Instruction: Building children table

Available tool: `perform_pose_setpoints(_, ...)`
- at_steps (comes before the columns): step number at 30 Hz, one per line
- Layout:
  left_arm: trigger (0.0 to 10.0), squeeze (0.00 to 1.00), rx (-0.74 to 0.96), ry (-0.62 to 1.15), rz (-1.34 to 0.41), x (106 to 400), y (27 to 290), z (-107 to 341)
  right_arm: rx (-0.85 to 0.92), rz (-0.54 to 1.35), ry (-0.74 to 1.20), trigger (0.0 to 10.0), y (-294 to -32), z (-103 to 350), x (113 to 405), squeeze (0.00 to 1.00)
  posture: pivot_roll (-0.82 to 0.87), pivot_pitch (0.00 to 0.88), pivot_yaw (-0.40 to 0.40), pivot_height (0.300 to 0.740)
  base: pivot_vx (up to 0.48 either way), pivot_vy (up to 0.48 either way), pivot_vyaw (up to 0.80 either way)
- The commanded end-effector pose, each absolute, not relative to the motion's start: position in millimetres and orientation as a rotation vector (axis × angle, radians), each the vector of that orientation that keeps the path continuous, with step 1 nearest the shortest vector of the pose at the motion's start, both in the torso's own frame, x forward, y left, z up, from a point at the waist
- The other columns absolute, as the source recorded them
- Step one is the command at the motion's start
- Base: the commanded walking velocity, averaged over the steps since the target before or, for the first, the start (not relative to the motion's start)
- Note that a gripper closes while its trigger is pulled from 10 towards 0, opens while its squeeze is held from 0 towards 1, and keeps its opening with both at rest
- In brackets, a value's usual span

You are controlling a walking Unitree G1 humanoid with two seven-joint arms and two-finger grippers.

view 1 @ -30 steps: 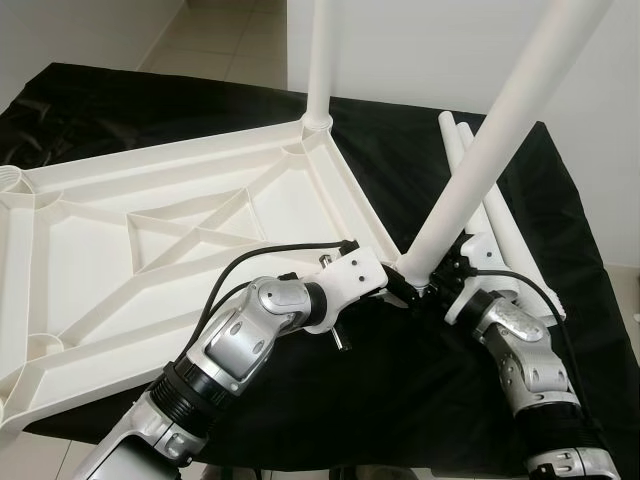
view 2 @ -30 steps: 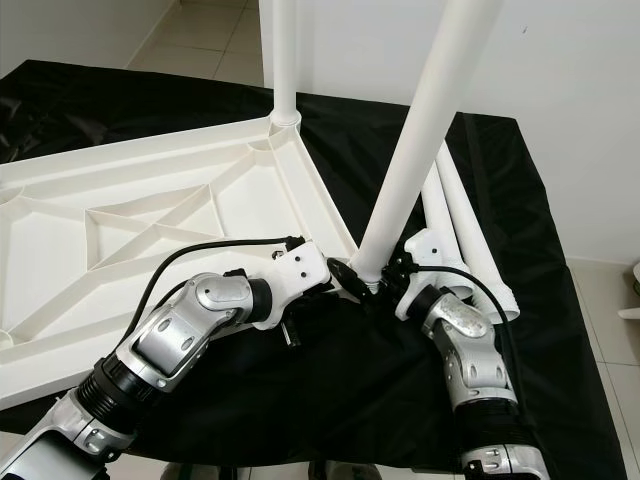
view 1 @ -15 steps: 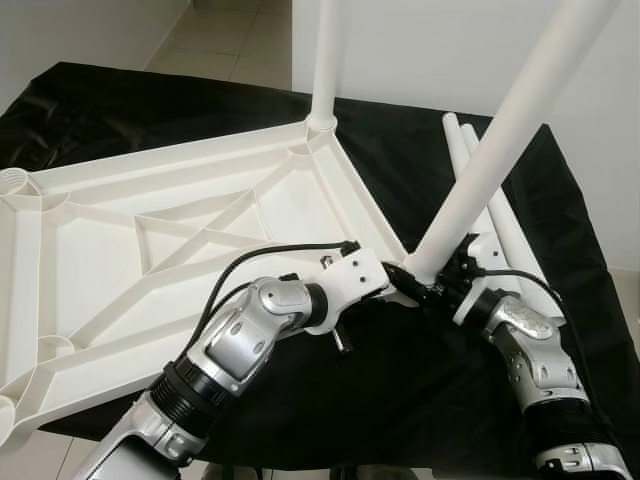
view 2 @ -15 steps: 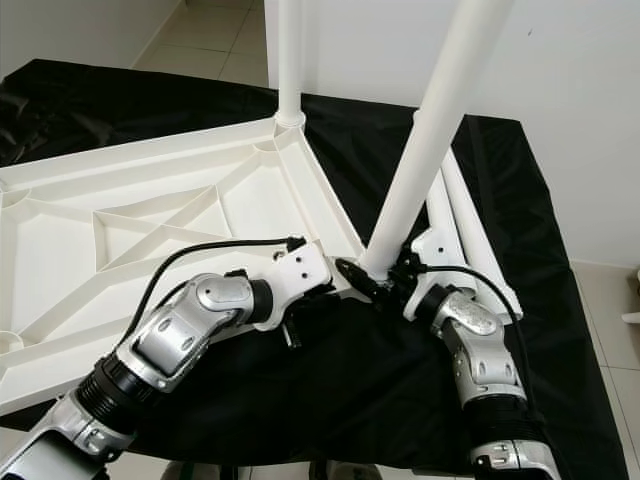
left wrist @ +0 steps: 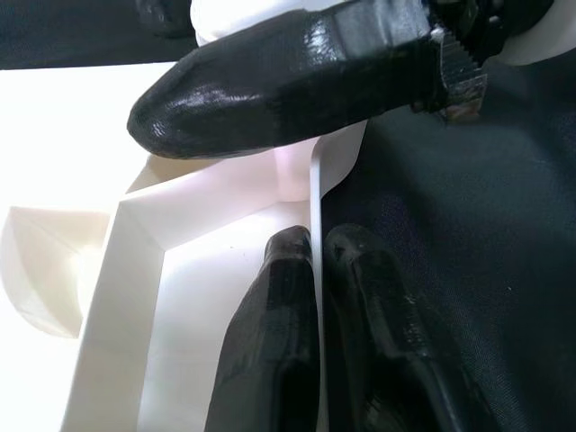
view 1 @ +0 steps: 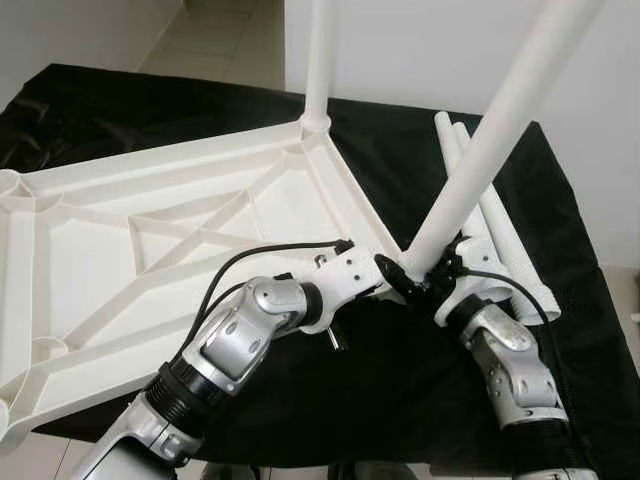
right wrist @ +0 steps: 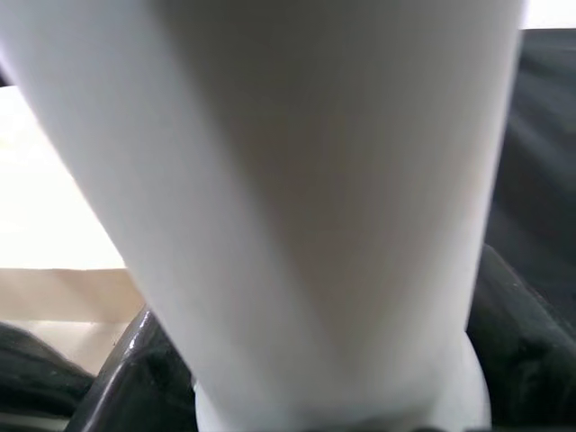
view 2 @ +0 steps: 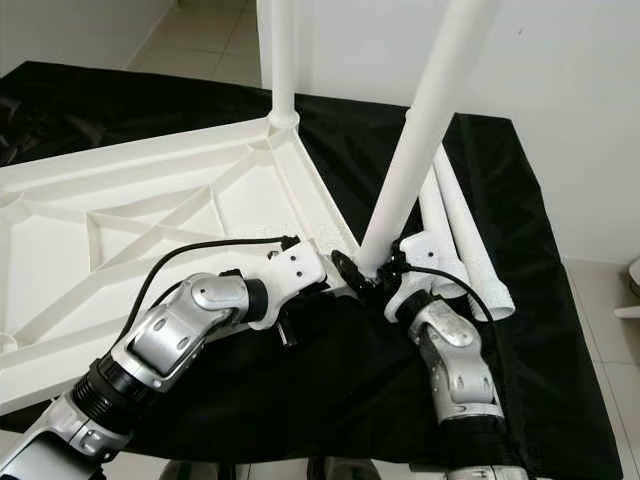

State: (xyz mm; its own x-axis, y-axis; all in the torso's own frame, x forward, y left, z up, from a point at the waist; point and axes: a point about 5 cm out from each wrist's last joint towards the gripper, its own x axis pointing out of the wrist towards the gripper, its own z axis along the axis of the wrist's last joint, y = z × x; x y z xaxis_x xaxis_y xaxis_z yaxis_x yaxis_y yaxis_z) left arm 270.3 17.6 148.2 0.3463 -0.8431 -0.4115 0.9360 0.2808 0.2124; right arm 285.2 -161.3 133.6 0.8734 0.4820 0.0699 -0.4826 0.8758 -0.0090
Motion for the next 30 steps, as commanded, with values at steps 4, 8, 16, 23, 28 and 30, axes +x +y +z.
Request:
perform_pose_setpoints(4, 10.0, 0.0, 0.437, 0.332, -1.285, 257.1, 14.0, 129.6, 0.036, 0.339, -0.034, 0.0, -152.8, 129.1, 285.2, 0.0, 0.03, 0.124, -0.049, 0.74, 0.0, 0.0, 0.0)
perform_pose_setpoints(8, 10.0, 0.0, 0.436, 0.333, -1.288, 256.1, 13.4, 129.2, 0.04, 0.207, -0.01, 0.0, -152.2, 127.2, 286.3, 0.0, 0.03, 0.122, -0.052, 0.74, 0.0, 0.0, 0.0)
perform_pose_setpoints(16, 10.0, 0.0, 0.432, 0.336, -1.292, 253.8, 12.1, 128.3, 0.016, -0.042, 0.027, 0.0, -145.1, 123.6, 285.2, 0.0, 0.03, 0.113, -0.055, 0.74, 0.0, 0.0, 0.0)
perform_pose_setpoints(23, 10.0, 0.0, 0.434, 0.339, -1.294, 253.7, 12.6, 128.1, 0.032, -0.049, 0.049, 0.0, -141.0, 121.9, 284.8, 0.0, 0.04, 0.106, -0.058, 0.74, 0.0, 0.0, 0.0)
perform_pose_setpoints(28, 10.0, 0.0, 0.438, 0.341, -1.293, 252.9, 12.7, 127.5, 0.014, -0.057, 0.057, 2.6, -138.3, 121.9, 283.9, 0.0, 0.04, 0.102, -0.056, 0.74, 0.0, 0.0, 0.0)
perform_pose_setpoints(30, 10.0, 0.0, 0.438, 0.341, -1.294, 252.7, 12.6, 127.5, 0.008, -0.051, 0.054, 10.0, -138.1, 122.3, 283.9, 0.0, 0.04, 0.103, -0.056, 0.74, 0.0, 0.0, 0.0)
